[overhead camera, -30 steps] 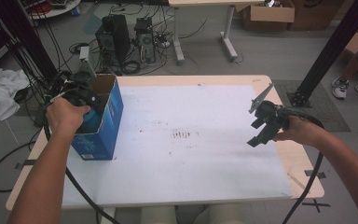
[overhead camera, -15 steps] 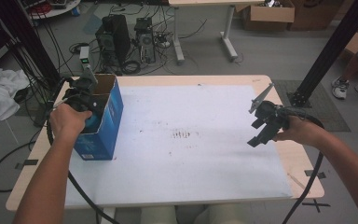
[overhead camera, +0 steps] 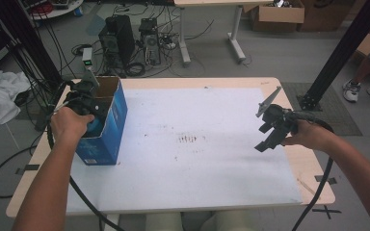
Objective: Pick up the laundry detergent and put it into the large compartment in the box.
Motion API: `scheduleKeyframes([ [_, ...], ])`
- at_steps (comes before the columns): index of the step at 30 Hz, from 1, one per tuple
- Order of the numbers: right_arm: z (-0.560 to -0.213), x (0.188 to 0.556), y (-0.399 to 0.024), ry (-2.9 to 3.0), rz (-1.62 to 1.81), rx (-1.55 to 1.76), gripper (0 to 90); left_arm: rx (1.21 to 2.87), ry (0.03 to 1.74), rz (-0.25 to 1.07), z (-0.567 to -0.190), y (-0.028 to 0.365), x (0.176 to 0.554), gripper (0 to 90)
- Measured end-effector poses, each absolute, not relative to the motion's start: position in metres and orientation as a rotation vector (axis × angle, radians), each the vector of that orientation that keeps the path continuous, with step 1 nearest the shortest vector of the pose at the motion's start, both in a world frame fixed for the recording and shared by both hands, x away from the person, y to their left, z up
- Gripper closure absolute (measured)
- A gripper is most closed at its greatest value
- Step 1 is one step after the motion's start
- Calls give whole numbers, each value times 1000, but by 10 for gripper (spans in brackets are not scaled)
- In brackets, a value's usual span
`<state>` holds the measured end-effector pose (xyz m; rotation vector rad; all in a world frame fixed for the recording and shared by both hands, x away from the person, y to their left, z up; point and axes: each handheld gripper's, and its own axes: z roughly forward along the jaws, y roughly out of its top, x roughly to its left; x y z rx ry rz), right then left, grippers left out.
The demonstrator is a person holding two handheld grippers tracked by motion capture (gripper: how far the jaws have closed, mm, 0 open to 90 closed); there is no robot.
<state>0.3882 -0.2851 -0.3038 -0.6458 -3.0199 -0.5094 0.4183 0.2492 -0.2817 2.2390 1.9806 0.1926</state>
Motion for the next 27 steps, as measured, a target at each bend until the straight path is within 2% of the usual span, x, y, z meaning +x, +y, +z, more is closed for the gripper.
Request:
scheduleKeyframes([
  [11, -304, 387, -284, -3018, -504, -647, 187, 2217, 1984, 202, -281, 251, 417, 334],
  [27, -303, 386, -283, -3023, -513, -632, 187, 2191, 1979, 227, -273, 254, 413, 323],
])
